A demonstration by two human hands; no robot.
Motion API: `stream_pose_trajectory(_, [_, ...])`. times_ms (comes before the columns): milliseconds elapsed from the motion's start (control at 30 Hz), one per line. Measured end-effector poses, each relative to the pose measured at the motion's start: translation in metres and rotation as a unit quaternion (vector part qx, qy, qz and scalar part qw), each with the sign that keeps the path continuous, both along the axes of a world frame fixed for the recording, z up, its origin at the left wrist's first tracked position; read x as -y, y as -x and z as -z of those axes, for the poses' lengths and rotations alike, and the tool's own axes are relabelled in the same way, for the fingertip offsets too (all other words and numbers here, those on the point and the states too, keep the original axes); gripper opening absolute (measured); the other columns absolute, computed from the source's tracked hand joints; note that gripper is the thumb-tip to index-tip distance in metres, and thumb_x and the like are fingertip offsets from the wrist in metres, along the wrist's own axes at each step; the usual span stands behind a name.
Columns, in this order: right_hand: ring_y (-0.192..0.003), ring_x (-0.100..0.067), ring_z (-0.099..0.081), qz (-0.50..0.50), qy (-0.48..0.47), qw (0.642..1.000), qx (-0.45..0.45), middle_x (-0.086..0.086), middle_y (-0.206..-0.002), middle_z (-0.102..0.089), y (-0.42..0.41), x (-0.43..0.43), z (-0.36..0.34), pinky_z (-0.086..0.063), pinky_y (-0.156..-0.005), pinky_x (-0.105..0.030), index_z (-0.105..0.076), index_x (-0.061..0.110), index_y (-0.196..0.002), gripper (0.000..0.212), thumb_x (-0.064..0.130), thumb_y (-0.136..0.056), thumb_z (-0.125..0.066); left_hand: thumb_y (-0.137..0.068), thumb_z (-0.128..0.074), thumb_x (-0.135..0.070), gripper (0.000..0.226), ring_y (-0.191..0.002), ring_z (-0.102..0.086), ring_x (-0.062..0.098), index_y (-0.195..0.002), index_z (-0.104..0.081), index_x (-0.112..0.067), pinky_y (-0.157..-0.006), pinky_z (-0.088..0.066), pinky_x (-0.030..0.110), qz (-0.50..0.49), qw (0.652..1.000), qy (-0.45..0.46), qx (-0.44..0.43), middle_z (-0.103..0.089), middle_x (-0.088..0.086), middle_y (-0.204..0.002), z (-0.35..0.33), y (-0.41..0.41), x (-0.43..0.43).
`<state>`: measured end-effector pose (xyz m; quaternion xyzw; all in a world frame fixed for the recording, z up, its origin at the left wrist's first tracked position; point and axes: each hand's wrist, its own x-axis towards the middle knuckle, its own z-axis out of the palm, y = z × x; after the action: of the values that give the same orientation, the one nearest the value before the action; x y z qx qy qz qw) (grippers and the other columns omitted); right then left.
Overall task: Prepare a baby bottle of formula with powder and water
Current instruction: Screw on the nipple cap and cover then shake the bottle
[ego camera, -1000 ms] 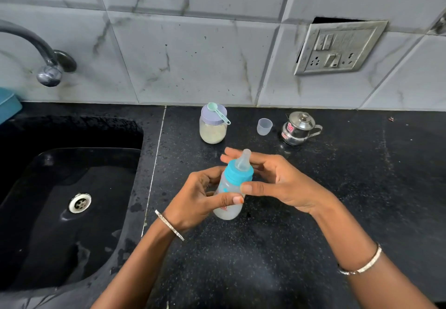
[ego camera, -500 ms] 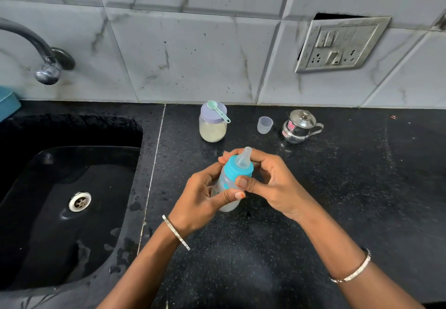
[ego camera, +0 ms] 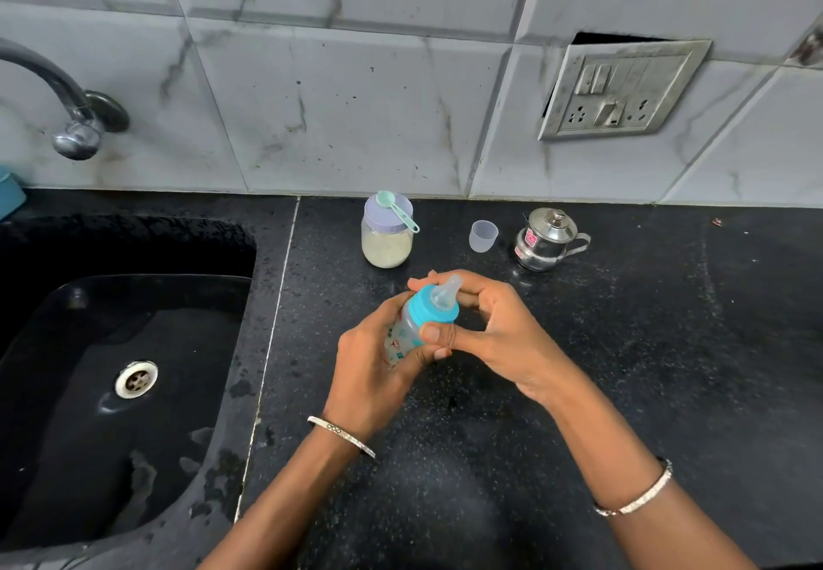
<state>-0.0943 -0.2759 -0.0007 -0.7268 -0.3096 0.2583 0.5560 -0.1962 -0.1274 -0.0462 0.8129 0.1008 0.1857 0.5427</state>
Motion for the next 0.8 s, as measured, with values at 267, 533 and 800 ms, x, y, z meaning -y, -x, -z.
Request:
stream_pose_trajectory(267, [-0.135, -0.016, -0.058, -0.039, -0.027, 0.999, -0.013, 0.002, -0.141, -0.066, -0.001, 0.007, -0.002, -0.044, -0.117, -0.047, -0.063, 0.017, -0.135, 0.047, 0.019, -0.09, -0.075, -0.078, -0.078, -0.045, 0.057, -0.106, -0.069, 0.021, -0.126, -0.063, -0.018, -0.09, -0.058, 0.042, 0.133, 0.984, 0.117, -0.021, -0.072, -0.001, -0.114, -0.004, -0.005, -0.012])
stream_pose_trajectory(533, [-0.128, -0.025, -0.065, 0.035, -0.117, 0.991, -0.057, -0.002, -0.138, -0.069, 0.004, 0.001, 0.016, -0.051, -0.108, -0.057, -0.065, 0.015, -0.131, 0.048, 0.007, -0.085, -0.076, -0.079, -0.069, -0.059, 0.065, -0.097, -0.065, -0.003, -0.132, -0.058, -0.023, -0.081, -0.049, 0.01, 0.001, 0.998, -0.052, 0.042, -0.069, -0.017, -0.11, -0.002, -0.007, 0.005])
stream_pose_trajectory(800, [-0.122, -0.018, -0.068, 0.011, -0.02, 0.996, -0.087, -0.001, -0.124, -0.076, -0.039, -0.001, 0.026, -0.051, -0.109, -0.043, -0.06, 0.024, -0.137, 0.062, 0.03, -0.079, -0.081, -0.07, -0.079, -0.061, 0.068, -0.104, -0.071, 0.012, -0.125, -0.065, -0.023, -0.089, -0.059, 0.042, -0.001, 0.99, 0.14, -0.016, -0.075, -0.008, -0.113, 0.015, -0.015, -0.015])
